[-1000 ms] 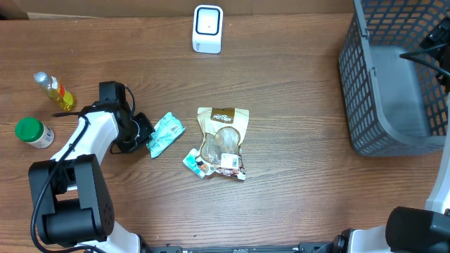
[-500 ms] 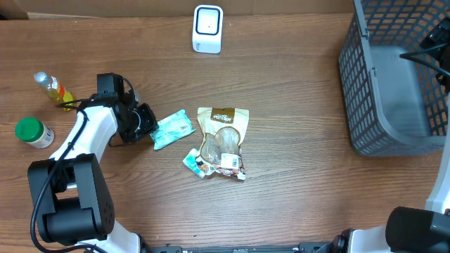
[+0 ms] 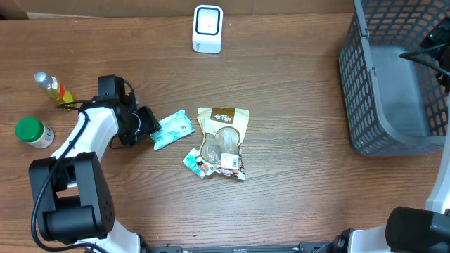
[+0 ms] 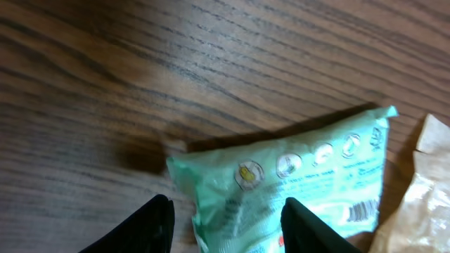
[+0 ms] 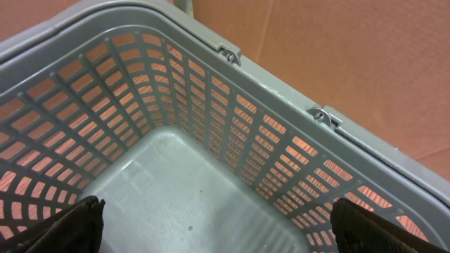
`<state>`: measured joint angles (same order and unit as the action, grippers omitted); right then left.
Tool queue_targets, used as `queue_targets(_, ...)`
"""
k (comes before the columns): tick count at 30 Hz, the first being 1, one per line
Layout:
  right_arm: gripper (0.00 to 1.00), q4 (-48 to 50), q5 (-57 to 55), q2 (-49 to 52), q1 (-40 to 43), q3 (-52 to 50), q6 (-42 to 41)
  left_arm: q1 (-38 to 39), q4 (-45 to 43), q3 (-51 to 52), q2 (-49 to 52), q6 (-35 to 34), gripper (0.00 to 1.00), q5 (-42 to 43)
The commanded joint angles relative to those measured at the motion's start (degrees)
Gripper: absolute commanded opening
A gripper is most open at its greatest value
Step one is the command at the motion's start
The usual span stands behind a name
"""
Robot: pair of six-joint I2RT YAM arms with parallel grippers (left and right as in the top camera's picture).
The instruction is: Scan the item barcode
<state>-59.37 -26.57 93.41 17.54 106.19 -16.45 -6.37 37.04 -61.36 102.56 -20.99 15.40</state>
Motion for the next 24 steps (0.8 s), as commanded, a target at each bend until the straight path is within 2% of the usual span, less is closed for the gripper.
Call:
queue_targets(1, 1.0, 0.28, -0.83, -0.07, 0.0, 0.28, 0.24, 0.44, -0.98, 1.79, 1.81, -0.22, 0.52, 0.17)
queue_targets(7, 1.0, 0.28, -0.83, -0.07, 0.0, 0.28, 0.24, 0.46, -3.8, 3.3, 4.02, -0.15, 0.5, 2.16)
queue_targets(9, 1.0, 0.28, -0.83, -0.07, 0.0, 0.28, 0.24, 0.46, -5.4, 4.2, 4.98, -0.17, 0.46, 2.25)
queue_targets(10, 1.0, 0.28, -0.83, -0.07, 0.0, 0.28, 0.24, 0.48, -5.84, 4.5, 5.33, -0.2, 0.43, 2.27)
queue_targets(12, 1.0, 0.28, -0.83, -0.07, 0.0, 0.28, 0.24, 0.48, -6.23, 5.07, 5.95, -0.17, 0.24, 2.25)
queue_targets(15, 1.0, 0.28, -0.83, -0.07, 0.0, 0.28, 0.24, 0.48, -6.23, 5.07, 6.08, 1.18, 0.04, 2.27)
queue_targets(24, 1.0, 0.28, -0.83, -0.07, 0.0, 0.28, 0.24, -0.85, -6.6, 4.94, 2.99, 1.38, 0.04, 2.64)
